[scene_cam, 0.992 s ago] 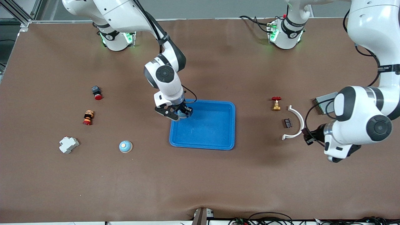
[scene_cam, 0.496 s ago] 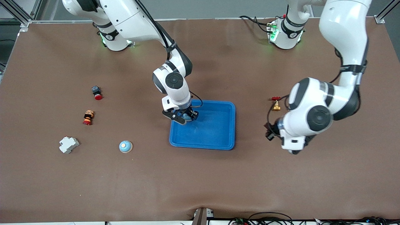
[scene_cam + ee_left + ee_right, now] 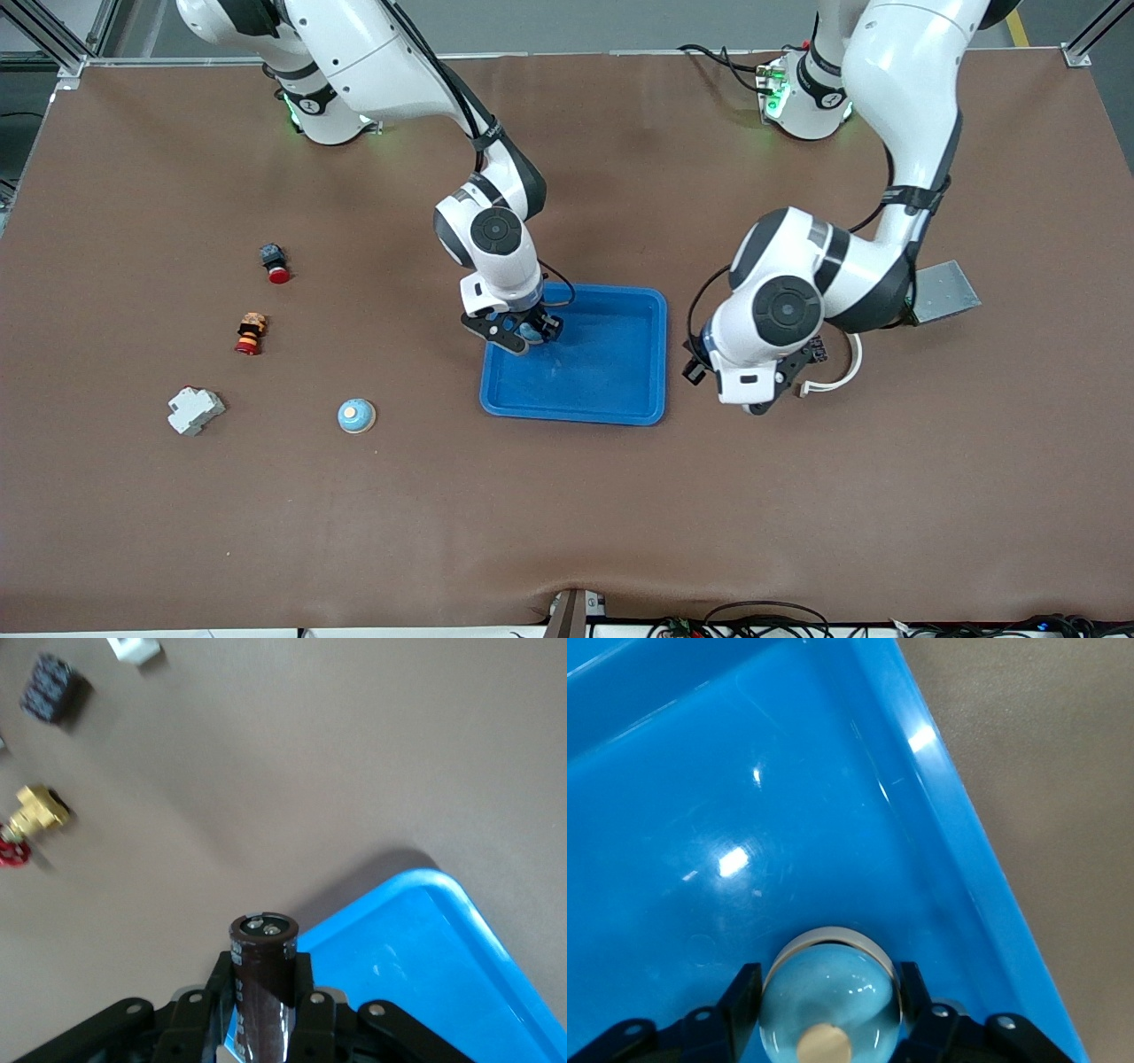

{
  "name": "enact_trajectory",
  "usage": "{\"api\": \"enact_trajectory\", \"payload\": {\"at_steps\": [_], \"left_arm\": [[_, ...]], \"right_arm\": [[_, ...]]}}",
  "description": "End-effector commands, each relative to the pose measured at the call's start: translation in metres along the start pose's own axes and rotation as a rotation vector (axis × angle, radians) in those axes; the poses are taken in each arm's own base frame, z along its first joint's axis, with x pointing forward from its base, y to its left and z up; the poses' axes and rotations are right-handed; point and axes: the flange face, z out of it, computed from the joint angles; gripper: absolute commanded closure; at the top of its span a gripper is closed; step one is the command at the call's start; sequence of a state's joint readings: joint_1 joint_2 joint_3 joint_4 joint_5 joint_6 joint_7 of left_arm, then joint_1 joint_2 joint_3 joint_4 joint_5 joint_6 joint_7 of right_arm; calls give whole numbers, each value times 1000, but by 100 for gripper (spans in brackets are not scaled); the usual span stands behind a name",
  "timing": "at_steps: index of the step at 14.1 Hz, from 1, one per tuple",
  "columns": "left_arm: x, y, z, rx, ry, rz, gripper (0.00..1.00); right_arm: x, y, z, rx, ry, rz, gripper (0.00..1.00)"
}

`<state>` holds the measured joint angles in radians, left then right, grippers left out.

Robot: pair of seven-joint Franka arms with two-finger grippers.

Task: Place electrolytic capacitor and blue bell in tray
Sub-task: 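Carry the bell to the tray while the left gripper carries the capacitor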

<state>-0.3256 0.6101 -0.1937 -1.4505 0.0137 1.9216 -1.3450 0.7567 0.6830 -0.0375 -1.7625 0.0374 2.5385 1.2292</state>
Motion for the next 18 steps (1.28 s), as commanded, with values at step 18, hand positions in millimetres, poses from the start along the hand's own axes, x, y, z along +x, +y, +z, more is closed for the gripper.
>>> {"api": "enact_trajectory", "payload": {"at_steps": [18], "left_arm": [[-102,28,138,145,11,-124,100]], "right_arm": [[161,27,-62,-89,-26,-234,0]]}}
